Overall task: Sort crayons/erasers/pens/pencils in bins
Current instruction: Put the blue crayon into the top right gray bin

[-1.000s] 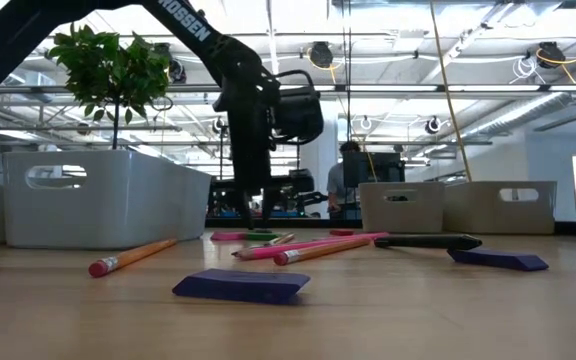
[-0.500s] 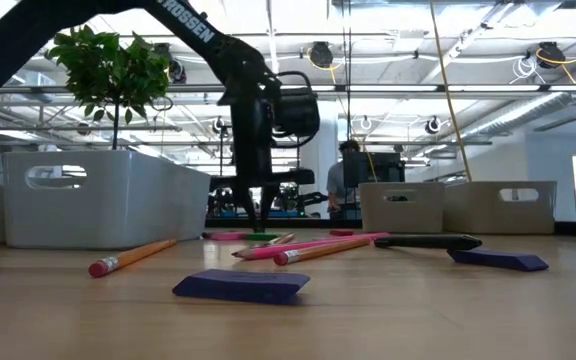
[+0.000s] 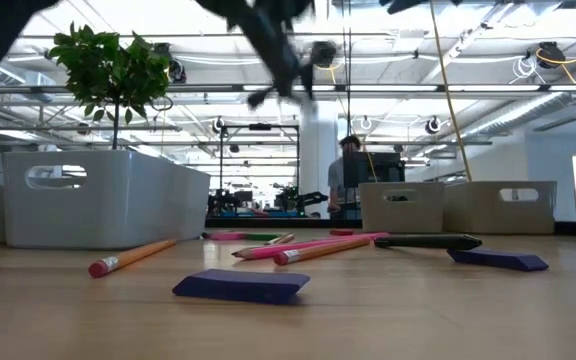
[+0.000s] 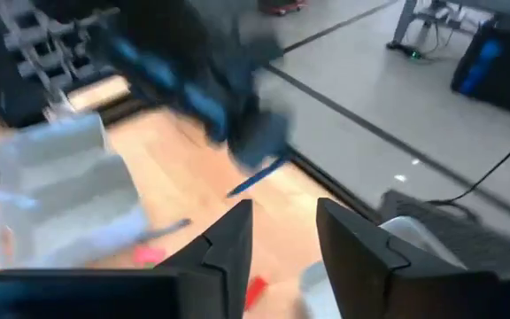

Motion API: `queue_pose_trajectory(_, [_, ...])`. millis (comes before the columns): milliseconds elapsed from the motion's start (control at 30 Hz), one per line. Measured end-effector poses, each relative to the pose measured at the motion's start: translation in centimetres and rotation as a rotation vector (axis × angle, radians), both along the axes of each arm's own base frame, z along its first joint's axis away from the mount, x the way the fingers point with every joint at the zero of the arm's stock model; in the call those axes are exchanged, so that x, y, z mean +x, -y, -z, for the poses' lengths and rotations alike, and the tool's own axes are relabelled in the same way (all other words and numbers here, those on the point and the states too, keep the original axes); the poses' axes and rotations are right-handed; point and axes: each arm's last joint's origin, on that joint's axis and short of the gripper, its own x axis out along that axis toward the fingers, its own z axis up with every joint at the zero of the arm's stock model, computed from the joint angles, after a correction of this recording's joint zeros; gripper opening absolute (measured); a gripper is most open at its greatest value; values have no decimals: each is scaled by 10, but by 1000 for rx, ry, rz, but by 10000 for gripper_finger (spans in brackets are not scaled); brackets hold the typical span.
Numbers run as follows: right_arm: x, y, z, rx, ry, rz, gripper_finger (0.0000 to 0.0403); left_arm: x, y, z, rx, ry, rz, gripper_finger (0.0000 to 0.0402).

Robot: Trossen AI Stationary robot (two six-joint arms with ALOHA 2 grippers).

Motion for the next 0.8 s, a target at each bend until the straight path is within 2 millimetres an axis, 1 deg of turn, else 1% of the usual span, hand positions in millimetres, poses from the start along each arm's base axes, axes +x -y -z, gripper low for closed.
queue_pose_trajectory(100, [5,-1,17,80,92,3,155,-8,9,-48,202,132,135,24])
queue_pose_trajectory(167, [12,-2,29,116,157,-20,177,-15,21,-74,329,185,245,24])
queue_pose_trajectory(200, [17,-2,32,123,205,-40,187,-19,29,-88,385,222,312,24])
queue_pose_trajectory(267, [25,-4,34,113,293,-112,203,-28,44,-112,497,298,441,24])
queue_pose_trajectory(333, [33,-5,27,73,408,-192,211,-38,56,-130,581,348,552,24])
queue_pose_trajectory(367, [34,-5,24,45,440,-205,213,-41,62,-138,620,385,608,24])
queue_pose_trajectory(433, [37,-5,18,-8,490,-220,211,-47,72,-148,653,445,709,24])
queue_pose_trajectory(500, [40,-5,12,-57,542,-249,206,-50,82,-159,685,543,789,24])
queue_pose_trajectory(600, [44,-7,4,-95,632,-323,197,-51,94,-168,724,642,853,24])
queue_pose_trajectory(733, [48,-9,2,-123,670,-357,191,-48,106,-169,741,665,878,24])
queue_pose_trajectory(800, [49,-12,0,-129,690,-420,189,-47,111,-169,751,664,891,24])
